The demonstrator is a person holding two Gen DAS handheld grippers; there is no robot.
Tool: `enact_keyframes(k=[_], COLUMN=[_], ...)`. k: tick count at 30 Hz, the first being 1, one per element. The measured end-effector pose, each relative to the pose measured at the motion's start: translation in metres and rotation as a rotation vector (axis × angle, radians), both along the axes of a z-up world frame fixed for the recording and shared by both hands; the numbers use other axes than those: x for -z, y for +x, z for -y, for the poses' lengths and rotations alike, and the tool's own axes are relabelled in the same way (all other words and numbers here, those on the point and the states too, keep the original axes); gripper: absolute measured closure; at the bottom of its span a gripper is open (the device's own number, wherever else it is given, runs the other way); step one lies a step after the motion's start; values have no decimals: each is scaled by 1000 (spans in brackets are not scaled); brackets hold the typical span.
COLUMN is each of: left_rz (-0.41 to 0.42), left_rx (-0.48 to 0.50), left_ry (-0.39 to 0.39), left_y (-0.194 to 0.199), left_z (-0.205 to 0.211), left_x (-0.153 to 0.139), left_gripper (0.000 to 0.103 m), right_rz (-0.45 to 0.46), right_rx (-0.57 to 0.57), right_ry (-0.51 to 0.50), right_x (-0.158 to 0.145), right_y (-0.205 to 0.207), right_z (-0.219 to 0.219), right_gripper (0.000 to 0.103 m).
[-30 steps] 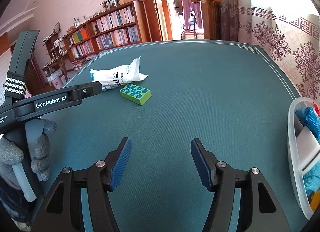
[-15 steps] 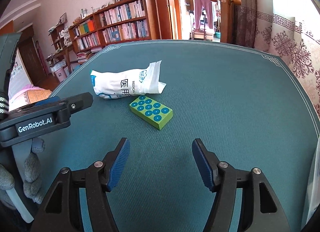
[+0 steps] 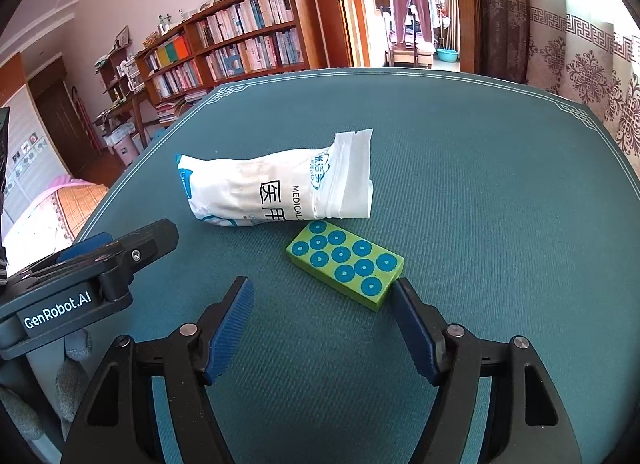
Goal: Organize objects
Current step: 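Grasp the white medicine bag with the left gripper while right gripper grasps the green dotted brick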
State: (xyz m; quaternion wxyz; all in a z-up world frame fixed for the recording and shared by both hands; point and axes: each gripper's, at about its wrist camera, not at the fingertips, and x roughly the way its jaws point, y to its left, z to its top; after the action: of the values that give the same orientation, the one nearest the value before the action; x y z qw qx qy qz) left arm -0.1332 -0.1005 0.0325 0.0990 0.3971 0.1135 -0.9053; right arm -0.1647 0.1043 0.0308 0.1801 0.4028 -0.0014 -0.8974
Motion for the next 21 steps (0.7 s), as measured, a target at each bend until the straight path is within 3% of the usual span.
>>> enact_keyframes(k=[9,11,13,21], left_rz=[10,12,13,15], left_rx=[-18,-16,-13,6], left_ry=[20,20,20,15], left_y=[-1,-2,-1,-3], left_z=[4,3,2,-3], left_x=[2,2,2,3], left_gripper=[4,4,4,4], right_rz=[-8,-10,-18,-17], right_rx=[35,37,46,36], right_ry=[49,59,78,54], right_x=[-1,-1,0,-1], right_y=[-14,-14,-11,-9], right_z=[12,13,13,6], right_gripper=[29,31,39,39])
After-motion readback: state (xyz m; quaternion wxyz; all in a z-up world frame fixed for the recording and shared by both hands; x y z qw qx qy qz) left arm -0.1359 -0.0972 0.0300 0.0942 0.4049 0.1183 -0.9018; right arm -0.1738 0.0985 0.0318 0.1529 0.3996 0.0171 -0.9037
